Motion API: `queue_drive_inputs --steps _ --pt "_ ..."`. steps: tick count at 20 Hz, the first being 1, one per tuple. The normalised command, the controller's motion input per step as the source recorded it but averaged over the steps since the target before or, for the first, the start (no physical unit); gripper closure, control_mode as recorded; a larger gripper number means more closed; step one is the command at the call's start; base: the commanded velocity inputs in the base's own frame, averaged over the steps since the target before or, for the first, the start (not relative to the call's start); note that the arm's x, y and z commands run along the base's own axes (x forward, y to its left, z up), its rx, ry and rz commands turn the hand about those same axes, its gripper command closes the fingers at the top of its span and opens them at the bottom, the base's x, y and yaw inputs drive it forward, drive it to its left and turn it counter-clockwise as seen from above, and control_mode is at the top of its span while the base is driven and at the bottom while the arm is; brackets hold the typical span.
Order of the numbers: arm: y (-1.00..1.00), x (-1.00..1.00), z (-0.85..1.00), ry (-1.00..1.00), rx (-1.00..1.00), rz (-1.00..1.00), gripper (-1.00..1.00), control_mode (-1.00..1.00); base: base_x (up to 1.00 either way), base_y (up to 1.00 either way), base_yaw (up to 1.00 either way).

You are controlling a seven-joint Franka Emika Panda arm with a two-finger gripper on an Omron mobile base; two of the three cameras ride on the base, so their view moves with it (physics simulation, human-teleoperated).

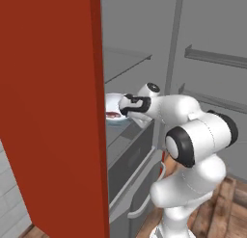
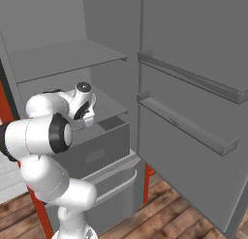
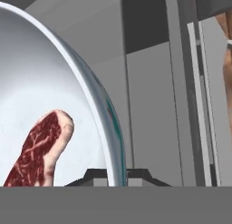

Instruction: Place one of the steaks on the plate and the other in the bowl. Then place the bowl in the fridge.

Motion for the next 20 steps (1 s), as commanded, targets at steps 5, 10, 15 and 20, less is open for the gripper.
queue_drive_inputs --steps 5,10,15,20 --pt "0.22 0.63 -0.21 0.0 0.0 0.0 1.0 -1.0 0.0 0.0 0.0" --pt "0.28 0.54 -0.29 0.0 0.0 0.0 1.0 -1.0 0.0 0.0 0.0" --pt "0.21 0.2 -0.3 0.0 0.0 0.0 1.0 -1.0 0.0 0.0 0.0" --pt "0.26 0.05 -0.07 0.06 0.0 0.0 -1.0 -1.0 0.0 0.0 0.0"
